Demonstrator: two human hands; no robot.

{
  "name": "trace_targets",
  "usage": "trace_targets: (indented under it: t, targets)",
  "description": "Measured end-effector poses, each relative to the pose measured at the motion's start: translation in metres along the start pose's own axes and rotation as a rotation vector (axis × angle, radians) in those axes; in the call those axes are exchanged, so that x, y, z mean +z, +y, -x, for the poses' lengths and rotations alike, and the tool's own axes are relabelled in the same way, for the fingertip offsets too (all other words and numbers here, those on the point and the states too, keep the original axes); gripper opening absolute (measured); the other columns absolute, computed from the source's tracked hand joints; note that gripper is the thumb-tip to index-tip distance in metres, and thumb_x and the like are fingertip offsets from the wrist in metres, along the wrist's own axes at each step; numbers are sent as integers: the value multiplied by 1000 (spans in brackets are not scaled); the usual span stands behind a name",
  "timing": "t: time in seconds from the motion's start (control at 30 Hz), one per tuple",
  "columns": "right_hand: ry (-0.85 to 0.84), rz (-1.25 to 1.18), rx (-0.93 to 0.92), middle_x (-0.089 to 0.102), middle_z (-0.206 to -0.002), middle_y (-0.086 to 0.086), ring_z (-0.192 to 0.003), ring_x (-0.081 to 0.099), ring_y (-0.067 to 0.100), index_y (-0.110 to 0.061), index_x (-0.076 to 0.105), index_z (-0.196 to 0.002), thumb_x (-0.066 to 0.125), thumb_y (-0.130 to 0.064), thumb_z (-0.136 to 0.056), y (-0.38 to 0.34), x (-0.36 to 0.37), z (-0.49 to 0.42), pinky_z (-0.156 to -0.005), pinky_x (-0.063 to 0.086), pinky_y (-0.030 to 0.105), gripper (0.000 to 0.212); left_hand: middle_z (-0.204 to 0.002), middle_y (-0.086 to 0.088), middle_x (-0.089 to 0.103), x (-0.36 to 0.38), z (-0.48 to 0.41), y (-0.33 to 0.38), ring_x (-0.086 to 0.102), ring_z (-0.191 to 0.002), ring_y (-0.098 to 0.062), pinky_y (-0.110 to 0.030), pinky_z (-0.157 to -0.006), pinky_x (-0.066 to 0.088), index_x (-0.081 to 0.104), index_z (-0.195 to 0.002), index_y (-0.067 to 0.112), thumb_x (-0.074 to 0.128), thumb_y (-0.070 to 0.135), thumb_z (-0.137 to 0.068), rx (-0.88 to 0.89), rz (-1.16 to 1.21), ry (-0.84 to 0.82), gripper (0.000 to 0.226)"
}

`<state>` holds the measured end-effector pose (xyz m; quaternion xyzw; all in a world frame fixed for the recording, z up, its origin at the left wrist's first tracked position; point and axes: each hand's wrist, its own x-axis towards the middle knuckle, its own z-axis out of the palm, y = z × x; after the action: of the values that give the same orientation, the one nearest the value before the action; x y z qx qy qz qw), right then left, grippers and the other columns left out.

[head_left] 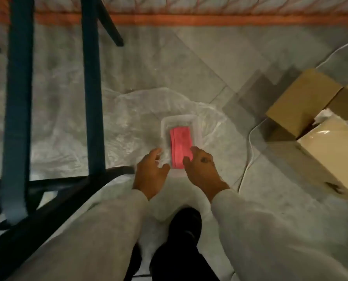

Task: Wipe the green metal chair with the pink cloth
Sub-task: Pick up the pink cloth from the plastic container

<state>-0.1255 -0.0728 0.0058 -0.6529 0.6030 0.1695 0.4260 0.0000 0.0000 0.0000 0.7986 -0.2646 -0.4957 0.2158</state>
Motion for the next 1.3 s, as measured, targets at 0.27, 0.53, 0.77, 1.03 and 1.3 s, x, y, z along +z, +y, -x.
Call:
trace_targets:
  t: [0.27,0.53,0.77,1.03,1.3]
  targets:
    - [65,63,11,37,-133,28,-115,49,42,12,19,-143,49,-9,-94,21,61,-88,-97,41,42,61,-117,2,59,37,-67,-42,59,-104,-12,-25,-88,48,45,-141,26,58,2,-91,19,79,2,57]
    - [154,42,38,37,-135,22,-121,40,32,5,34,-132,38,-4,-97,42,100,-116,-85,29,31,36,-114,2,61,45,-75,-60,62,-92,-3,-3,-65,47,39,-142,33,59,3,-92,58,68,12,62]
    - [106,-179,110,64,-101,19,-98,59,33,-1,62,-101,69,-27,-81,31,76,-114,-75,44,31,34,-122,-1,58,32,-58,-55,60,-106,-14,-23,-86,46,39,-144,27,53,1,-93,18,45,-10,59]
    - [140,-315,32,58,-71,-1,-55,48,4,-13,59,-81,78,-29,-76,-5,8,-20,-43,35,10,25,-121,0,64,-9,-8,-2,57,-102,-8,-19,-87,42,57,-128,18,61,8,-92,-25,19,-25,38]
    - [58,-504,13,69,-72,-2,-57,61,13,-17,71,-87,79,-35,-75,-47,-85,87,-48,49,24,23,-116,13,62,-57,68,76,58,-108,-6,-17,-86,43,57,-128,25,62,31,-92,2,92,-40,37]
